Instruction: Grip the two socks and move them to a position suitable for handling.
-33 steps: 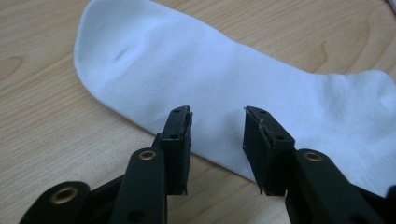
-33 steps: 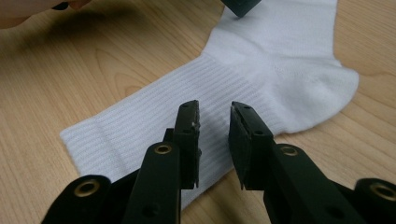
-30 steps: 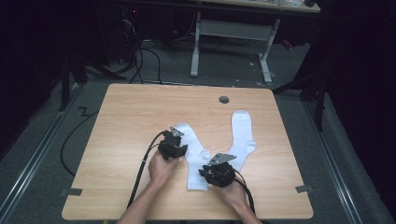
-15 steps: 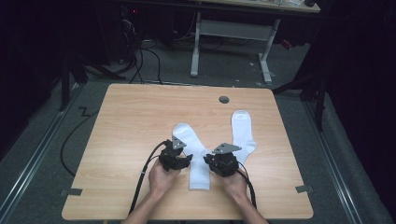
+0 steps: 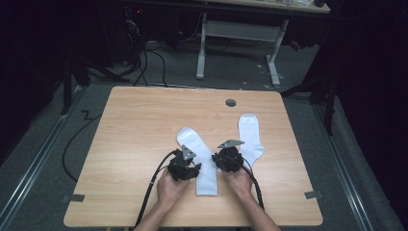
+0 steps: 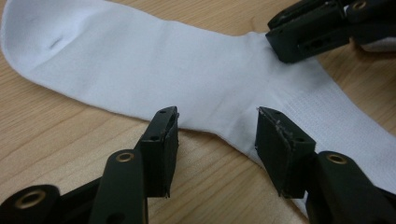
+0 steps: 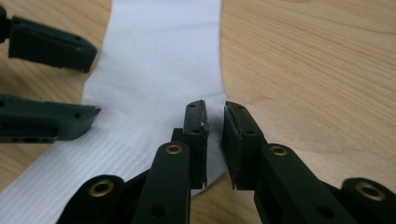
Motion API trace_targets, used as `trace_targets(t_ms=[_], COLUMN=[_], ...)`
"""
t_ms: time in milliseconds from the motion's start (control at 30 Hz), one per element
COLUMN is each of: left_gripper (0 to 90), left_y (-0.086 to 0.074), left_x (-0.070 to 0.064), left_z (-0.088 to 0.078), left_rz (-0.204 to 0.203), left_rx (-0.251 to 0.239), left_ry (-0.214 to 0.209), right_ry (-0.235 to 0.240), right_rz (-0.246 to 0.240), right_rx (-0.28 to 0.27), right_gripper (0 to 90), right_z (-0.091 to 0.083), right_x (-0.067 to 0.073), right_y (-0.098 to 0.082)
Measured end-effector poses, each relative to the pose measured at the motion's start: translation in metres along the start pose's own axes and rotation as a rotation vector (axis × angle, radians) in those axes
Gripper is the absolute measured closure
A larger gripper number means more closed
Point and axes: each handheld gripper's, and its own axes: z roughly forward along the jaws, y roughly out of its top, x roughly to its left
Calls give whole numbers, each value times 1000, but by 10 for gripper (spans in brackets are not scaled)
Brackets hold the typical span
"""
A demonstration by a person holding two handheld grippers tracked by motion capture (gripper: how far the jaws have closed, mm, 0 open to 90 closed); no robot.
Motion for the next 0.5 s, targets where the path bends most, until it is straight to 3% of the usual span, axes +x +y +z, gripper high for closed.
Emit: trace_targets(t_ms=[67,300,500], left_gripper=[492,430,411], left_y=[0,-2,-7], left_x=[0,7,18], left_z=[0,-5,-16], left_rz=[-6,-35,-45], left_rx=[-1,-15,-29], left_ry=[2,-13,18], right_ry=[-21,-19,-9], right_rz=[14,12,18], right_rx=[-7,-32,-57], right_gripper=[759,659,612], right_z=[0,-3,-10], right_x=[-4,-2,0], right_y=[-1,-2,-8])
